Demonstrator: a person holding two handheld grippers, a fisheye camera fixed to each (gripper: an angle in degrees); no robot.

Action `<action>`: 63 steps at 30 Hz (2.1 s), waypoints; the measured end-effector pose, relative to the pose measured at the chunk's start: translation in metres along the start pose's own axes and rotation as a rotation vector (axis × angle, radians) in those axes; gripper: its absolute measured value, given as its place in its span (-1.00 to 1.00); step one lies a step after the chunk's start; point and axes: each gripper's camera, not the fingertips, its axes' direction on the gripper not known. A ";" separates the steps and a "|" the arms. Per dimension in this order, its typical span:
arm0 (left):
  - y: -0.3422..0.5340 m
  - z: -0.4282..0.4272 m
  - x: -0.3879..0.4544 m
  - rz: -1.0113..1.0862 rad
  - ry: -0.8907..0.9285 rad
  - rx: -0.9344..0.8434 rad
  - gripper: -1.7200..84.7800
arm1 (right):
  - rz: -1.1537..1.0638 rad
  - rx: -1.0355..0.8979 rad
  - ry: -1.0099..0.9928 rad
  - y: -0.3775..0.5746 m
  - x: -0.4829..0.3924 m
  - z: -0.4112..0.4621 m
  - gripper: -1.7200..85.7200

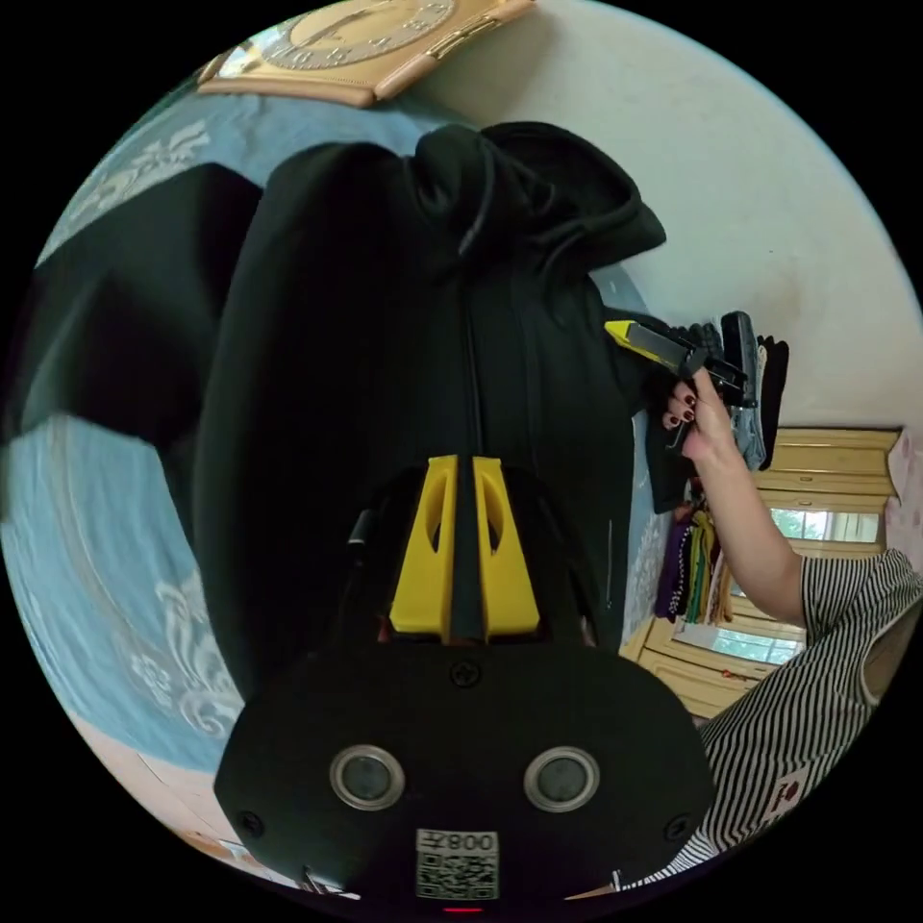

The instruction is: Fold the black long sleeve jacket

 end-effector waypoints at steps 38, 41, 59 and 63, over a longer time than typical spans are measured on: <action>0.200 0.119 0.058 0.021 0.086 -0.158 -0.91 | -0.194 -0.296 0.114 0.022 -0.079 0.125 -0.85; 0.218 0.112 0.067 0.024 0.070 -0.118 -0.89 | -0.195 -0.293 0.105 0.027 -0.081 0.129 -0.85; 0.331 0.145 0.121 0.054 -0.070 -0.223 -0.91 | -0.231 -0.127 0.147 -0.102 -0.099 0.164 -0.87; 0.342 0.142 0.127 0.065 -0.052 -0.220 -0.94 | -0.238 -0.143 0.114 -0.103 -0.100 0.163 -0.91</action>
